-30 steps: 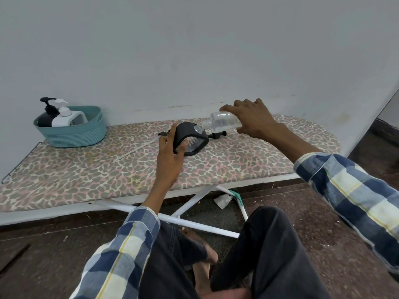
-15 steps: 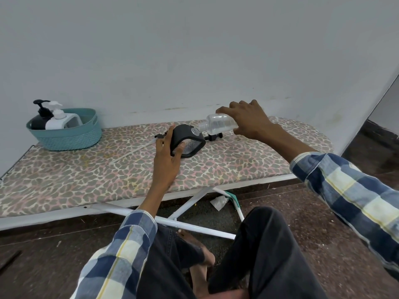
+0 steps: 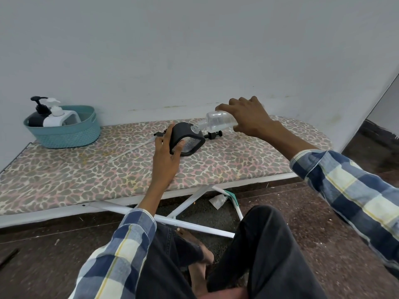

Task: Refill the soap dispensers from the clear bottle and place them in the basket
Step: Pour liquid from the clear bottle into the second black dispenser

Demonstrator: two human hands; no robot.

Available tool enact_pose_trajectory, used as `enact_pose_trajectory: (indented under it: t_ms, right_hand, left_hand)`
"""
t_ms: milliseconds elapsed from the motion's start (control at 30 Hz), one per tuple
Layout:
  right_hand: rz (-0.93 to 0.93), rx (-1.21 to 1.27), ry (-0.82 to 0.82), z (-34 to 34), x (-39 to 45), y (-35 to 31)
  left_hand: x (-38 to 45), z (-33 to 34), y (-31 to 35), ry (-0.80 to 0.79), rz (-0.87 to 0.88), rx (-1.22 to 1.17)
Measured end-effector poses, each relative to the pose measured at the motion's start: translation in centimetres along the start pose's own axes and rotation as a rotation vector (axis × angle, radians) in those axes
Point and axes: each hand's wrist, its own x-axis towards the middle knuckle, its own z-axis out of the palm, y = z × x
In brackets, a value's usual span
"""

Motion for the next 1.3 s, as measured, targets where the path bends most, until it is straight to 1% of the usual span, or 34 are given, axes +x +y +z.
enact_pose_trajectory:
  t_ms: [267, 733, 900, 1300]
  right_hand:
    - [0.006, 0.004, -0.007, -0.1, 0.1, -0.1]
    - [0.014, 0.004, -0.027, -0.4, 0.2, -0.2]
    - [0.012, -0.014, -0.032, -0.6, 0.2, -0.2]
    - [-0.012, -0.029, -0.078, -1.3, 0.8, -0.3]
  left_hand:
    - [0.0, -0.1, 0.1, 0.001, 0.002, 0.000]
    - [-0.2, -0.2, 0.5, -0.009, -0.062, -0.035]
    - [-0.3, -0.2, 0.4, -0.013, -0.056, -0.018]
    - [-0.2, -0.1, 0.1, -0.024, -0.069, -0.013]
